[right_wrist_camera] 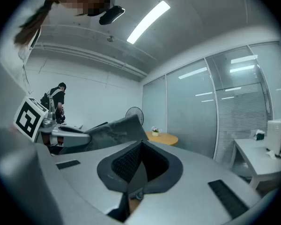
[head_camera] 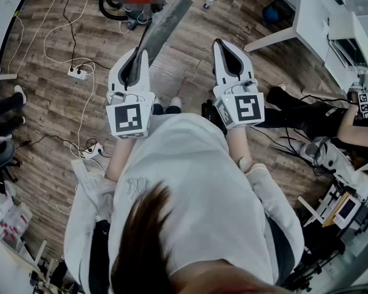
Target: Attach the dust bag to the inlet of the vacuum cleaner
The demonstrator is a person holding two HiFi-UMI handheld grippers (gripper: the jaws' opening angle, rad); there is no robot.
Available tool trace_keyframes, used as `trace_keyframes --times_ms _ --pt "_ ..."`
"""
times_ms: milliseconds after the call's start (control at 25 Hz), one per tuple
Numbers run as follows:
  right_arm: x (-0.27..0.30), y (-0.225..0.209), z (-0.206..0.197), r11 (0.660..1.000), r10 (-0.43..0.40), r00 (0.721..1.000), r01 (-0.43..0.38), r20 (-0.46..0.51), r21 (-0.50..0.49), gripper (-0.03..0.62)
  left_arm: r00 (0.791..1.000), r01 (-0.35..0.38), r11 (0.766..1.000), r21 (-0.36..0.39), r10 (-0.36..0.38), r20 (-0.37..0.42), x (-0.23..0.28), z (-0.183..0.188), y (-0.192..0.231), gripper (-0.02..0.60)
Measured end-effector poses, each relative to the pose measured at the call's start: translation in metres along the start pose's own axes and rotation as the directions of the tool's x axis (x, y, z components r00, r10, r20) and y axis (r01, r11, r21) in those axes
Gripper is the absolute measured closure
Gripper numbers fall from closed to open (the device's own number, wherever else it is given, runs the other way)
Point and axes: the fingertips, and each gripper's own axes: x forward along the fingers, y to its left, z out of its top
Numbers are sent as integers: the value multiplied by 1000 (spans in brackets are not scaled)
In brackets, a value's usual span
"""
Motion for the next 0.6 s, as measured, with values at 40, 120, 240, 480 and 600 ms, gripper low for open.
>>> trace_keyframes --times_ms 40,120,240,480,600 --pt "0 7 -13 999 3 1000 -2 -20 33 592 1000 2 1000 0 -2 2 -1 -2 -1 540" --pt "0 19 -37 996 10 998 -5 -58 92 592 1000 8 1000 1 -8 1 -3 -7 -2 540" --pt "2 30 -58 990 23 995 -9 -96 142 592 1000 18 1000 8 -18 -18 -3 -17 -5 540" --pt "1 33 -62 990 23 995 -8 -101 142 592 998 33 999 17 -32 -55 -7 -30 -9 540" --pt "-1 36 -60 992 28 995 -16 -91 128 592 998 36 999 20 -35 -61 -11 -32 -10 540"
